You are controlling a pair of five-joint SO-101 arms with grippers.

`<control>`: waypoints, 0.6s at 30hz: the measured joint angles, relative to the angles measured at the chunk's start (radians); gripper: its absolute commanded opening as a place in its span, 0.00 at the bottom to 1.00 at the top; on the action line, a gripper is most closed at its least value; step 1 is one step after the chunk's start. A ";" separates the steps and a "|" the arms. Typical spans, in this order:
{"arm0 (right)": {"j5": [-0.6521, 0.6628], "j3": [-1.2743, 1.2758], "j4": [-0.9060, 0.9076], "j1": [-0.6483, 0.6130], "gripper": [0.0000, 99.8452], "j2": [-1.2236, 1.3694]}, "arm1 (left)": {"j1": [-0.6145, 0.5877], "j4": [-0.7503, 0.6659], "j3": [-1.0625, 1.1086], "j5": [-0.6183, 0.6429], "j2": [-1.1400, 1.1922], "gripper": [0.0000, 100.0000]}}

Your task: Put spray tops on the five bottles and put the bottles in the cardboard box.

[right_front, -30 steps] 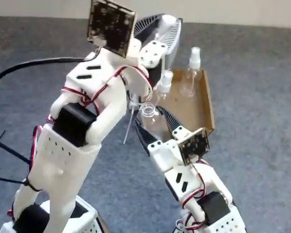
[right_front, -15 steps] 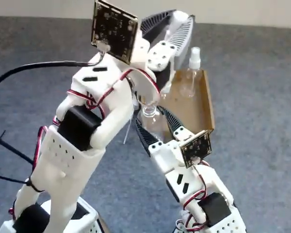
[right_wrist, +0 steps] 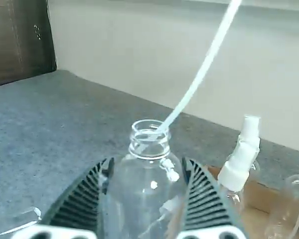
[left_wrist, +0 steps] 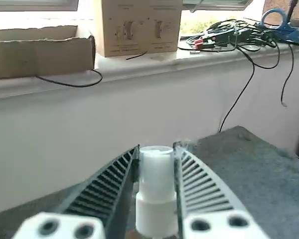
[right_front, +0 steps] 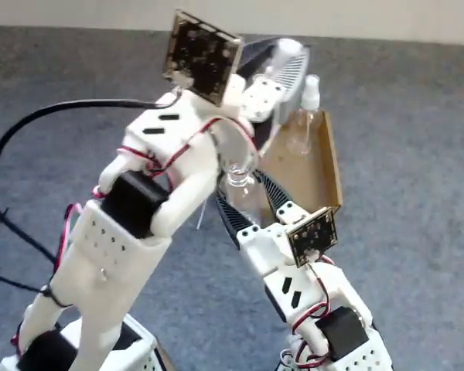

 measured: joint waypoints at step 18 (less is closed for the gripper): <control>-0.002 0.002 0.000 -0.003 0.00 0.002 | -0.020 0.000 0.667 0.006 -0.476 0.01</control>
